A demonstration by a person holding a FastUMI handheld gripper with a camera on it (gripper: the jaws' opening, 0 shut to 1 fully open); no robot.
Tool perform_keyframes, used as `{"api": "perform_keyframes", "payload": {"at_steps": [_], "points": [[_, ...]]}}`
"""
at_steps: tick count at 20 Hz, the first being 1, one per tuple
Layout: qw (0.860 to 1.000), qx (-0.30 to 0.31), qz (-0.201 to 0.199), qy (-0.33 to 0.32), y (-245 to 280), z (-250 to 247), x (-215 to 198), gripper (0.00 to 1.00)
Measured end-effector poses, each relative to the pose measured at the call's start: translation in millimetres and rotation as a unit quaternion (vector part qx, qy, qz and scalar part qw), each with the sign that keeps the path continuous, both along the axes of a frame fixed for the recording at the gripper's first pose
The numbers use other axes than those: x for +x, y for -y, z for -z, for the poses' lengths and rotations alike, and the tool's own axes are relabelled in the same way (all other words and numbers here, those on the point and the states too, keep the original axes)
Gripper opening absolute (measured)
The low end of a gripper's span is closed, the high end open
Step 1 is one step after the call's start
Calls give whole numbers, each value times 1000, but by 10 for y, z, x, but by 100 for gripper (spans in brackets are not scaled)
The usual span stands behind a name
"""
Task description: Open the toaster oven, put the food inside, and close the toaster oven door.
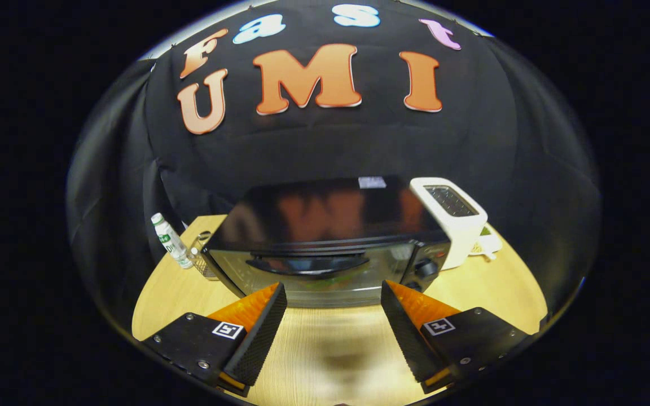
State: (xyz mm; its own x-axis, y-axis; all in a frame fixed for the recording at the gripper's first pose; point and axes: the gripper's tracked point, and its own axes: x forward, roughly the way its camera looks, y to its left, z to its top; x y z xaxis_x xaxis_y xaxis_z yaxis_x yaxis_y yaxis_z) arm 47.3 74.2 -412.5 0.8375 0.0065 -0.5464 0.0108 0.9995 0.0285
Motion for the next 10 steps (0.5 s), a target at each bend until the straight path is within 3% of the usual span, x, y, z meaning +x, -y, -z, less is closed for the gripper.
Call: {"api": "perform_keyframes", "payload": {"at_steps": [10], "points": [[982,-32,48,181,1154,-2481,-255,99]]}}
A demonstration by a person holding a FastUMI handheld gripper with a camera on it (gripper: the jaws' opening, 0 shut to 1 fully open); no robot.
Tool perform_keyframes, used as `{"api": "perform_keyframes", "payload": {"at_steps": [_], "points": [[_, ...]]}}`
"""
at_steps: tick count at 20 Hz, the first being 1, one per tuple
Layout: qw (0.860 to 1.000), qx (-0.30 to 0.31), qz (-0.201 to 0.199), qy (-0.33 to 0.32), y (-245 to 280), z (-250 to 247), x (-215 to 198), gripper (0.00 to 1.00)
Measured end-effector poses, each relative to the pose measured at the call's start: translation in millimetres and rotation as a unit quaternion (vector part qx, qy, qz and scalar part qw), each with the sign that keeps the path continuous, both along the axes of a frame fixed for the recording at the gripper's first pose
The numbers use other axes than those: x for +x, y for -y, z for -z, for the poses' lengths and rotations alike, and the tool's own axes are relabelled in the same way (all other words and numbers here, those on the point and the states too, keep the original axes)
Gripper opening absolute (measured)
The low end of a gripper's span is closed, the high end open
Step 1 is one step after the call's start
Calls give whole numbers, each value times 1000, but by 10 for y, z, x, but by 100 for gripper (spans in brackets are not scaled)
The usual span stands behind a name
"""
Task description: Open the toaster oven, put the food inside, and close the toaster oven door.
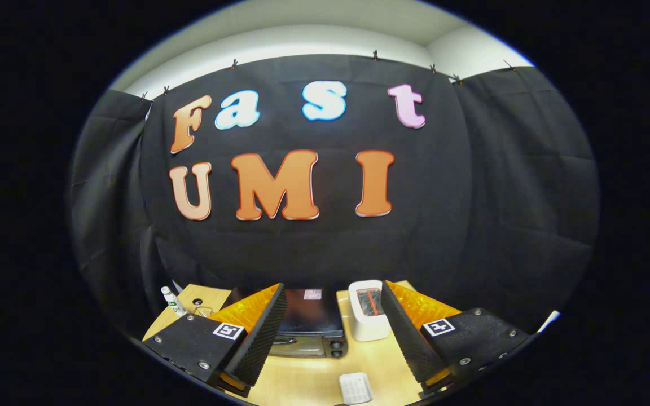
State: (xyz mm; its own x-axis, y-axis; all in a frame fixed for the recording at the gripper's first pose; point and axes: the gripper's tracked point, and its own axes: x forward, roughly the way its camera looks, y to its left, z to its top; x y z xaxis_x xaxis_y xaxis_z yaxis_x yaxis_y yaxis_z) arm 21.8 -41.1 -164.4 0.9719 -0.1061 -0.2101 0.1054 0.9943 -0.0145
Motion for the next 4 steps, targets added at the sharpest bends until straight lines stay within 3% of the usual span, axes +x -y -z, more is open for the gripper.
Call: {"api": "perform_keyframes", "payload": {"at_steps": [4], "points": [[1000,-1,2,24,247,-365,-269,99]]}}
